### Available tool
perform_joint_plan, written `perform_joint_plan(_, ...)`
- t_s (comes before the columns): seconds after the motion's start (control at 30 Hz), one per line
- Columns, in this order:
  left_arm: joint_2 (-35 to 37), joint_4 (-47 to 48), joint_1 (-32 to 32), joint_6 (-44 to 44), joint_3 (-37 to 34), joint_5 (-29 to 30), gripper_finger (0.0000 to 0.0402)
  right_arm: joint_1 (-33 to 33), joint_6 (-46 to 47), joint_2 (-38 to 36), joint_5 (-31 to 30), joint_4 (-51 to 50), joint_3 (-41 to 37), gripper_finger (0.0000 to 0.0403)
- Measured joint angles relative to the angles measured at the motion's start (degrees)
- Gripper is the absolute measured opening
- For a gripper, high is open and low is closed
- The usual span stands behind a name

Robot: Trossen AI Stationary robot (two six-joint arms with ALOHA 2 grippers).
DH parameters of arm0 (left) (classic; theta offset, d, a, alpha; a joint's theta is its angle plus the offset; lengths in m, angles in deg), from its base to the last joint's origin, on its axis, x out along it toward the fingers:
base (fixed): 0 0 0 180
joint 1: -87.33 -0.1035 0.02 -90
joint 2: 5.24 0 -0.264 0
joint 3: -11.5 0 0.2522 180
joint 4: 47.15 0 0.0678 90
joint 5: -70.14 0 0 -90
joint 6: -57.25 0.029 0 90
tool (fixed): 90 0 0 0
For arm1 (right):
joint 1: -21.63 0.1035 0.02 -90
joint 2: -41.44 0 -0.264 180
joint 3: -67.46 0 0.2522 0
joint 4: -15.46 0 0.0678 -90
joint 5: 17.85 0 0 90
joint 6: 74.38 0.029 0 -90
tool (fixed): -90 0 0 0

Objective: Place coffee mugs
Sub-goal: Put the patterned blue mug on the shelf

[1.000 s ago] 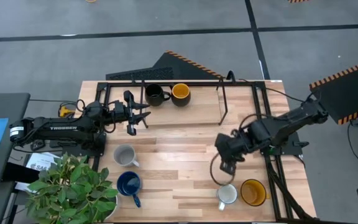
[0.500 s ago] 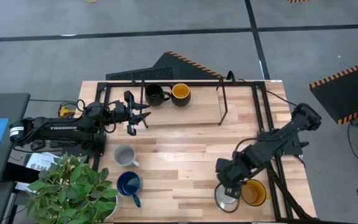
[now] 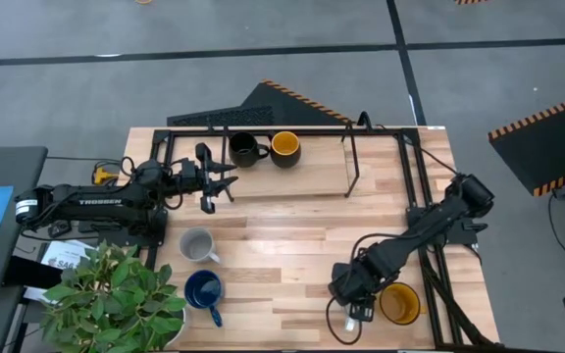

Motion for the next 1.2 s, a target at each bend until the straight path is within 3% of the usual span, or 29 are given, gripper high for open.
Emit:
perform_joint_plan(0.27, 0.0, 0.0, 0.0, -1.1, 0.0, 0.0, 0.0128, -0.4, -0.1, 0.6, -3.4, 0.6, 0.0, 0.0234)
perform_joint_plan(0.6, 0.0, -0.6, 0.0, -1.0, 0.0, 0.0, 0.0128, -0.9, -7.8, 7.9, -0.9, 3.1, 0.0, 0.0227)
perform_joint_plan(0.73, 0.0, -0.6, 0.0, -1.6, 0.0, 0.0, 0.0128, -1.7, -11.5, 8.2, -0.9, 2.8, 0.0, 0.0183)
perform_joint_plan(0.93, 0.0, -0.6, 0.0, -2.0, 0.0, 0.0, 0.0128, -4.0, -20.8, 4.4, -1.2, 3.2, 0.0, 0.0039)
perform_joint_plan(1.2, 0.0, -0.6, 0.0, -0.5, 0.0, 1.0, 0.0128, -15.8, -30.2, -6.0, -6.9, -0.8, 4.0, 0.0044)
